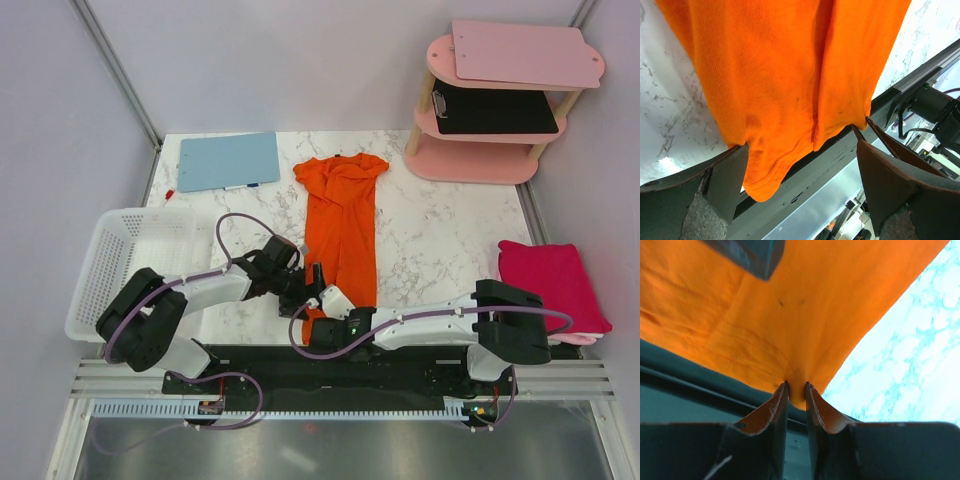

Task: Fold and stack the t-shirts
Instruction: Grab the bottom of the folded rectangular tshirt with both arms

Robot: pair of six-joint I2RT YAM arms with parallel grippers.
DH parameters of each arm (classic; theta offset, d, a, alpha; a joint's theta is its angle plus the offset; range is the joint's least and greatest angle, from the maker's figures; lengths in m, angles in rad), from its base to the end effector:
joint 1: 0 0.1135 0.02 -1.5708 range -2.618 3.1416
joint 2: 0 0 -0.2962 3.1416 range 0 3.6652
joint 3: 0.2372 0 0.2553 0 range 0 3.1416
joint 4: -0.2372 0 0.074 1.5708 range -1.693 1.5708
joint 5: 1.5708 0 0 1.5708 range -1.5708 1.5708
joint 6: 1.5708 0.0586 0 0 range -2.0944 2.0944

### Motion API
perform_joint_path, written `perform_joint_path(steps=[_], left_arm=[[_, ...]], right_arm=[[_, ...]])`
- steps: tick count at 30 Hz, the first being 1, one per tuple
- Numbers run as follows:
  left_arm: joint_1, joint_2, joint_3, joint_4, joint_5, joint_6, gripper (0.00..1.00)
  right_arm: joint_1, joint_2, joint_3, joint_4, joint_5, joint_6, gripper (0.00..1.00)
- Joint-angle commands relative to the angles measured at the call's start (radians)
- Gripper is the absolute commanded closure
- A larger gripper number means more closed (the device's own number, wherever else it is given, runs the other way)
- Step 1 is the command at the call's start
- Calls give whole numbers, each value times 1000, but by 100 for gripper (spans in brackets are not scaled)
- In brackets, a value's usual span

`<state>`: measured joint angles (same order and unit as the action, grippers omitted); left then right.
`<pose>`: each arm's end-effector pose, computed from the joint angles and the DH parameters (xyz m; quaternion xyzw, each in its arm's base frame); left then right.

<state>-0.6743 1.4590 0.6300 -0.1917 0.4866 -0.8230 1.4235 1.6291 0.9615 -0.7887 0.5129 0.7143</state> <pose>0.1896 -0.1866 0.1582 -0.0041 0.9363 -0.3493 0.0353 0.0701 0.2763 0.1784 -0.3217 0.9107 -0.0733 0.2486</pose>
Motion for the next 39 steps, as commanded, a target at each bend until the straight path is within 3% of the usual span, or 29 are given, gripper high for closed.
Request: perform_joint_path(steps=[1, 7, 17, 19, 22, 23, 29, 33, 39], left_arm=[[-5, 34, 4, -5, -60, -2, 3], [-5, 26, 0, -18, -79, 2, 3], [-5, 26, -7, -26, -92, 2, 3], [-5, 29, -10, -28, -98, 2, 3], [-5, 15, -12, -29, -92, 7, 3], [-5, 5, -12, -34, -92, 10, 3], [-5, -167, 5, -112, -86, 53, 0], [-5, -294, 23, -173, -100, 70, 0], [-4, -339, 25, -305, -235, 64, 0]], right_arm=[[12, -47, -26, -75, -19, 33, 73], [14, -48, -82, -81, -34, 56, 73], [26, -35, -40, -73, -2, 71, 70], [26, -37, -41, -78, -2, 79, 67], [32, -46, -38, -115, 30, 111, 55], [32, -58, -40, -135, 41, 135, 46], [31, -338, -76, -135, 131, 223, 18], [-30, -514, -144, -61, 119, 220, 13], [-202, -632, -306, 147, -98, 159, 16]])
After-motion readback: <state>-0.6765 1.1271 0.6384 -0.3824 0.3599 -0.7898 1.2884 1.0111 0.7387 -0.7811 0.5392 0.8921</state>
